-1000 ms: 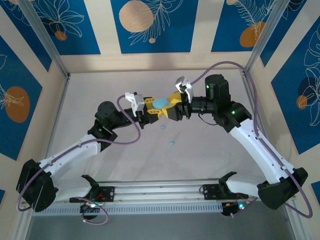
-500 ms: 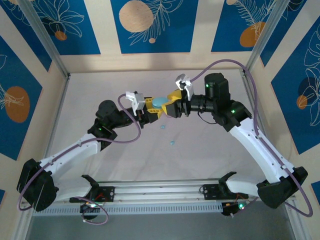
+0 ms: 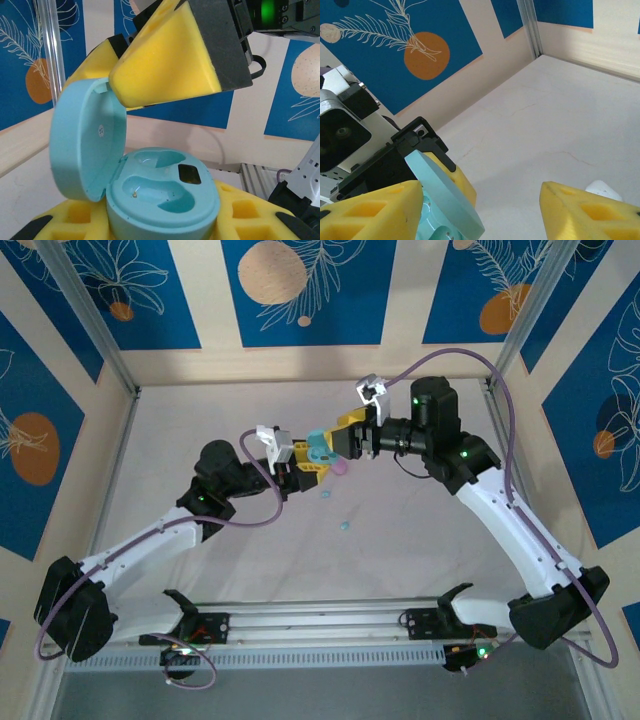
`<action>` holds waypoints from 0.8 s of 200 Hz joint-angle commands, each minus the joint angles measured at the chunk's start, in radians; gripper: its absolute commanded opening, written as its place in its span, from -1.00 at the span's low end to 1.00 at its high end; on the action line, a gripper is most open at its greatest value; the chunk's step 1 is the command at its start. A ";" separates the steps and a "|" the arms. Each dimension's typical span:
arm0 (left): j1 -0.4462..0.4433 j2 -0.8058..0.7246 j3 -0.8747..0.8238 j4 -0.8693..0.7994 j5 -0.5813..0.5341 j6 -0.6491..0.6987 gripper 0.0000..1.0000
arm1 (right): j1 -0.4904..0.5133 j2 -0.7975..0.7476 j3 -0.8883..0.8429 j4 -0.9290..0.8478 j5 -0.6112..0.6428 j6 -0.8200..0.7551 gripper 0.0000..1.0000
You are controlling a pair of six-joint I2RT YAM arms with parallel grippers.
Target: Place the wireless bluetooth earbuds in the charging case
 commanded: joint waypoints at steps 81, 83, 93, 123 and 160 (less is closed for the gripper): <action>-0.010 -0.063 -0.030 0.094 -0.123 0.047 -0.38 | -0.185 -0.147 -0.093 -0.165 0.154 0.214 -0.14; -0.011 -0.065 -0.030 0.094 -0.125 0.048 -0.38 | -0.191 -0.139 -0.095 -0.182 0.160 0.223 -0.16; -0.011 -0.070 -0.031 0.094 -0.134 0.052 -0.38 | -0.222 -0.092 -0.109 -0.258 0.158 0.273 -0.28; -0.010 -0.090 -0.034 0.091 -0.150 0.055 -0.38 | -0.244 0.074 -0.177 -0.345 0.013 0.327 -0.49; -0.010 -0.114 -0.039 0.090 -0.171 0.058 -0.37 | -0.157 0.255 -0.225 -0.366 0.023 0.307 -0.54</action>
